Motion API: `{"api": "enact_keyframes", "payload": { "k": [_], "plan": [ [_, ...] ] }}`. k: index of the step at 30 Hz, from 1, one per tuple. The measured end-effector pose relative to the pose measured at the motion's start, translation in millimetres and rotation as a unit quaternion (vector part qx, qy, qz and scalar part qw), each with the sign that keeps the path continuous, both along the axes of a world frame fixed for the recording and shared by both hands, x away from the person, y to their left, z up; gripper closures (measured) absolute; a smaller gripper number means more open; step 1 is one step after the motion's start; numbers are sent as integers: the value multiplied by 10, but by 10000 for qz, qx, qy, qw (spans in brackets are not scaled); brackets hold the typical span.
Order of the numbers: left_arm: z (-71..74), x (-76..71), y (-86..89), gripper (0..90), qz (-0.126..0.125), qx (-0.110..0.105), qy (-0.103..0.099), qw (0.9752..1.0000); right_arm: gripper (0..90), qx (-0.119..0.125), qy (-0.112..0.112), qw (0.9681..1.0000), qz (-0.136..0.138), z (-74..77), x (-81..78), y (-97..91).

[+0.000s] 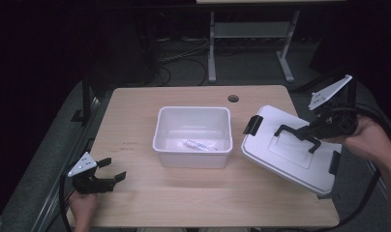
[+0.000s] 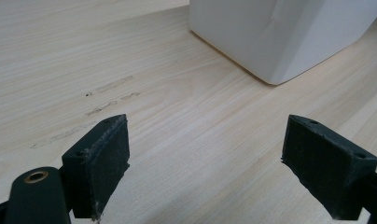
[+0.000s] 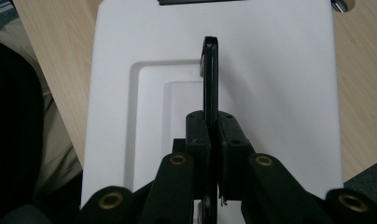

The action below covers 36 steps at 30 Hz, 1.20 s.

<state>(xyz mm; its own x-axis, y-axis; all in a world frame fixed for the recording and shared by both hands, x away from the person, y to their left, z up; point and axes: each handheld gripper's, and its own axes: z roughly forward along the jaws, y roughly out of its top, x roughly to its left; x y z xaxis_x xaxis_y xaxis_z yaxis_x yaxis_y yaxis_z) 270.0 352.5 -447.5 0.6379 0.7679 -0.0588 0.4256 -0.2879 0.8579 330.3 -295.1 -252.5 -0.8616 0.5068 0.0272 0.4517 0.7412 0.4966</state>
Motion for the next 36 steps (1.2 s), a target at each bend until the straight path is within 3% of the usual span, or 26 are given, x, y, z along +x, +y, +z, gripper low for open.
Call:
{"api": "enact_keyframes", "payload": {
  "k": [12, 24, 36],
  "plan": [
    [3, -2, 6, 143, 18, -16, 1, 10000, 846, 26, -169, 9997, 144, 249, 17, 106],
    [9, -3, 23, 143, 25, -16, -30, 10000, 846, -44, -279, 9989, 387, 468, 79, 336],
    [9, -3, 33, 143, 33, -56, -23, 10000, 846, -116, -298, 9978, 586, 536, 164, 539]
  ]
}}
